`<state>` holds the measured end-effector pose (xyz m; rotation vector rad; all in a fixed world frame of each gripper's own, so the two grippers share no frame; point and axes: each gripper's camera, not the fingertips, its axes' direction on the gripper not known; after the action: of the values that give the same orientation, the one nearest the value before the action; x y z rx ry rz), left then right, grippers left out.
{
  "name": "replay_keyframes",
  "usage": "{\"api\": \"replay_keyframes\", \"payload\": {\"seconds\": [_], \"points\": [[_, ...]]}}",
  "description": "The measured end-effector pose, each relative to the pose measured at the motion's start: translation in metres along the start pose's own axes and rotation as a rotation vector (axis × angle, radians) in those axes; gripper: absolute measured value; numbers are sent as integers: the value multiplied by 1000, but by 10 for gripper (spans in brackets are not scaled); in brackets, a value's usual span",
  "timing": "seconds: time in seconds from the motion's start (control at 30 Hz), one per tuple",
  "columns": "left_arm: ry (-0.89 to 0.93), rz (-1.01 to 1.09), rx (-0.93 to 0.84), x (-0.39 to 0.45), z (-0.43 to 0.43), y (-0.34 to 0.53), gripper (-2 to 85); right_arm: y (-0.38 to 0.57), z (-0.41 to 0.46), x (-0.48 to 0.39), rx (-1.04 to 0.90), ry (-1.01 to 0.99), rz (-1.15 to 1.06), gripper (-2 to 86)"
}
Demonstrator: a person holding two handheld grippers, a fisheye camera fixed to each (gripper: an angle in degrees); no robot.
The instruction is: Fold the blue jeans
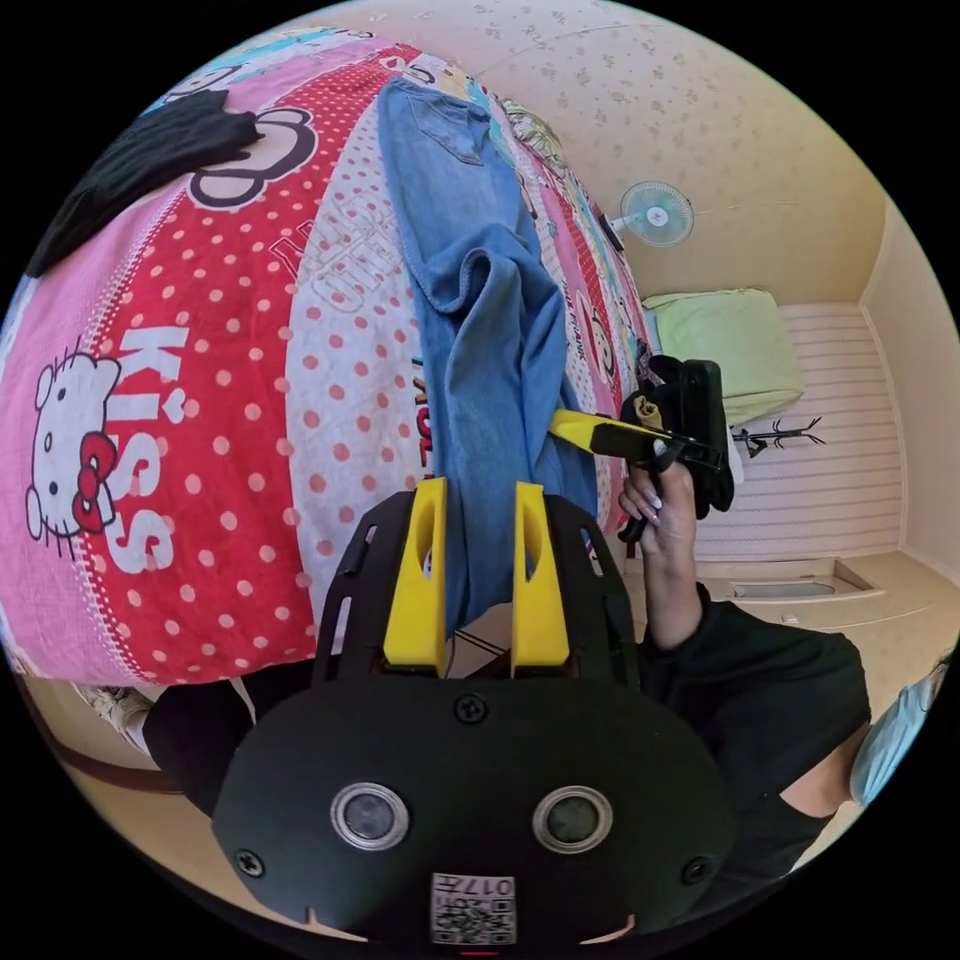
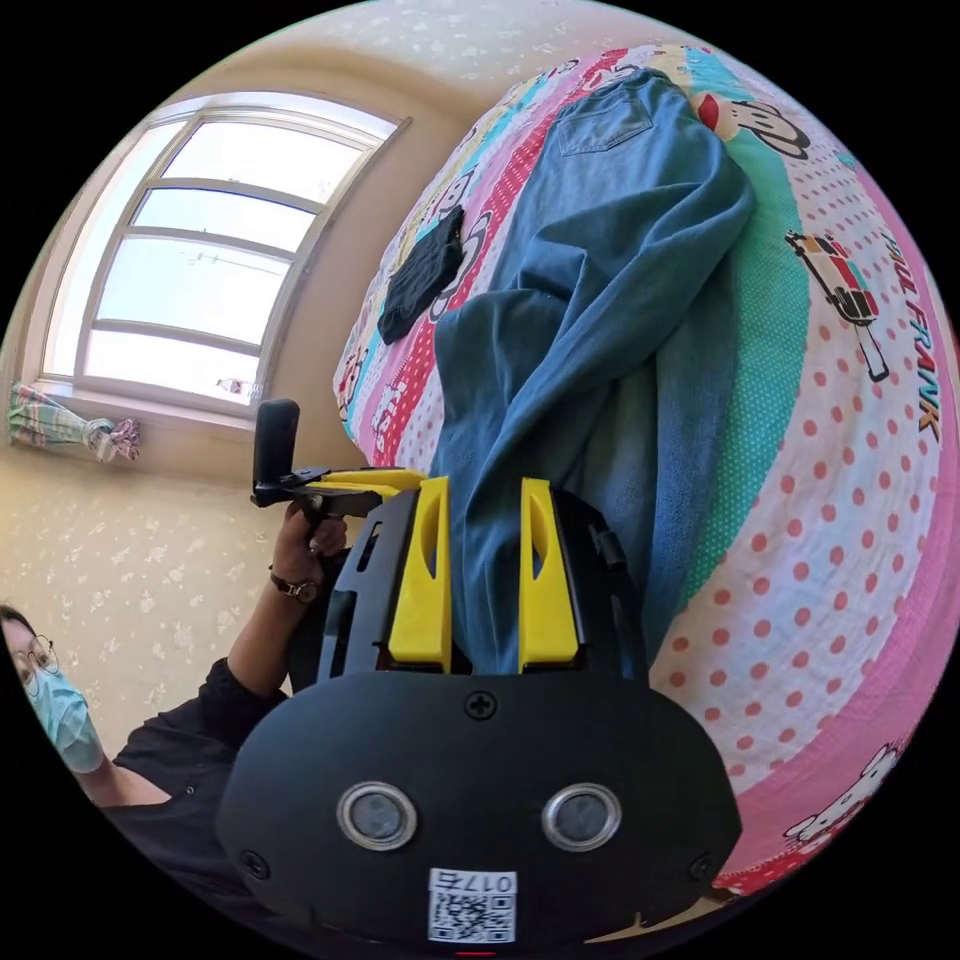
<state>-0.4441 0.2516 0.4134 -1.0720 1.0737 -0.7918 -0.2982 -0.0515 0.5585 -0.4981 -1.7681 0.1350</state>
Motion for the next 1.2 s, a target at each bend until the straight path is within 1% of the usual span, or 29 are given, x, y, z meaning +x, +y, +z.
{"api": "replay_keyframes", "payload": {"seconds": [0.1,0.27,0.37,0.43,0.6,0.73,1.0,1.13,1.2], "points": [[20,-2,-6,-1,1,-4,97,-4,0,4,12,-7,8,100],[10,-26,57,-1,-14,-5,93,-8,-3,6,27,-1,23,95],[70,-18,105,0,-24,-3,97,-7,-6,8,30,-2,27,94],[130,-13,83,0,-23,-5,98,-6,-8,9,33,-17,34,94],[126,-65,64,-5,-28,-10,99,-2,-14,12,49,-36,34,90],[186,-81,28,-11,-27,-17,100,-3,-18,15,51,-56,42,88],[118,-81,15,-6,-42,-27,81,-4,-31,16,65,-55,44,86],[109,-122,17,-9,-52,-26,79,-2,-39,19,69,-61,50,87],[136,-140,22,-13,-57,-25,78,-1,-41,21,69,-67,56,86]]}}
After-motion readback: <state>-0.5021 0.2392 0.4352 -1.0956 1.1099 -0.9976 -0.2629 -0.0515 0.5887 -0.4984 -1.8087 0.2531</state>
